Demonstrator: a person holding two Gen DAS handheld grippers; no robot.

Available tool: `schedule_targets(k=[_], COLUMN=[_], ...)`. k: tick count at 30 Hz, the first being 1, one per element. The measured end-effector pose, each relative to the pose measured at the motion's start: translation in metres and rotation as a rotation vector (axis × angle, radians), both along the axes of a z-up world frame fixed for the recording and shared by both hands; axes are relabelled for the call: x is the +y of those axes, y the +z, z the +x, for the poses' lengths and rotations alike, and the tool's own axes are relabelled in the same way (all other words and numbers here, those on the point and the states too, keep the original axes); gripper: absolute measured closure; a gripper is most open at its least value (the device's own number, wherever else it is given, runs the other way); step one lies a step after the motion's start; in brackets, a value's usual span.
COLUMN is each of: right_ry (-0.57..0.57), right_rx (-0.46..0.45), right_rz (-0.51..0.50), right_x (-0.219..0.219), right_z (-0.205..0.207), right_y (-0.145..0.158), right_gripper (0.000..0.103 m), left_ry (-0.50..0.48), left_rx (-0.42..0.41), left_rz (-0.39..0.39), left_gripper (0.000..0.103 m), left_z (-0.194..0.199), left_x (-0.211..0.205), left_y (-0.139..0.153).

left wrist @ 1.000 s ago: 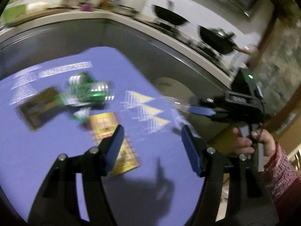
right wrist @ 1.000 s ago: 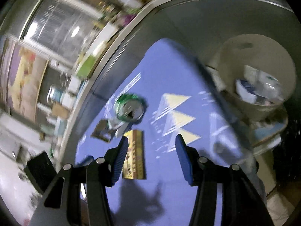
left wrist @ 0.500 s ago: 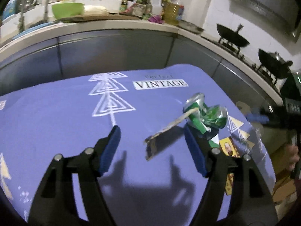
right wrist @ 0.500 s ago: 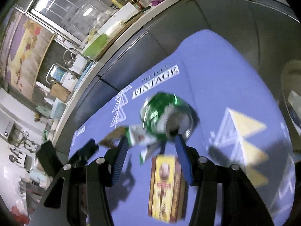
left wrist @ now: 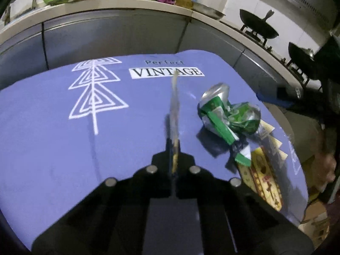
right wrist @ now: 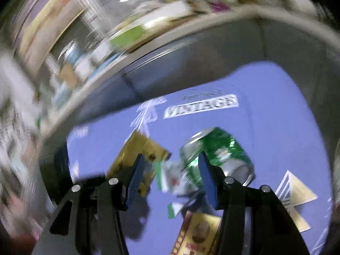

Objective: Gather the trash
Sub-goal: 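Grasp the gold wrapper with the left gripper while the right gripper grasps the green packet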

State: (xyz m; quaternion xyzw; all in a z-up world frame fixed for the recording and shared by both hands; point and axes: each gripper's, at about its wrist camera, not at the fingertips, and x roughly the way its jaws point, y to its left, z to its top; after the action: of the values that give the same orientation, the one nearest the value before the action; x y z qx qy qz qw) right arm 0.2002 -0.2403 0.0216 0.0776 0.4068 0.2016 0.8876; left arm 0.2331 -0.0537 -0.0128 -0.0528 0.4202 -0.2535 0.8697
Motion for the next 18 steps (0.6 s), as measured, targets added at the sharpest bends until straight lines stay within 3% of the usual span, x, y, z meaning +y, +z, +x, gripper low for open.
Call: schedule_targets(k=[5,12,14,16,18], right_ry=[0.136,0.143,0.124,0.107,0.098], right_rx=[-0.134,-0.164,-0.165,-0.155,-0.161], right_rz=[-0.364,-0.633,-0.675,-0.687,-0.681], right_x=[0.063,0.100,0.097,0.093,0.088], right_z=[-0.035,-0.019,-0.008,-0.001,0.001], right_y=[-0.017,-0.056,-0.065,-0.070,-0.070], right_gripper=[0.054,0.056,0.073,0.097,0.101], left_ry=[0.032,0.067,0.076,0.086,0.091], left_rx=[0.050,0.058,0.057,0.054,0.056], left_rz=[-0.124,-0.184,-0.193,-0.199,-0.206], left_gripper=[0.102,0.102,0.102,0.102,0.102], left_z=[-0.024,-0.054,-0.058,-0.062,-0.064], left_x=[0.036,0.070,0.076,0.081,0.083], left_y=[0.001,0.009,0.011,0.013,0.014])
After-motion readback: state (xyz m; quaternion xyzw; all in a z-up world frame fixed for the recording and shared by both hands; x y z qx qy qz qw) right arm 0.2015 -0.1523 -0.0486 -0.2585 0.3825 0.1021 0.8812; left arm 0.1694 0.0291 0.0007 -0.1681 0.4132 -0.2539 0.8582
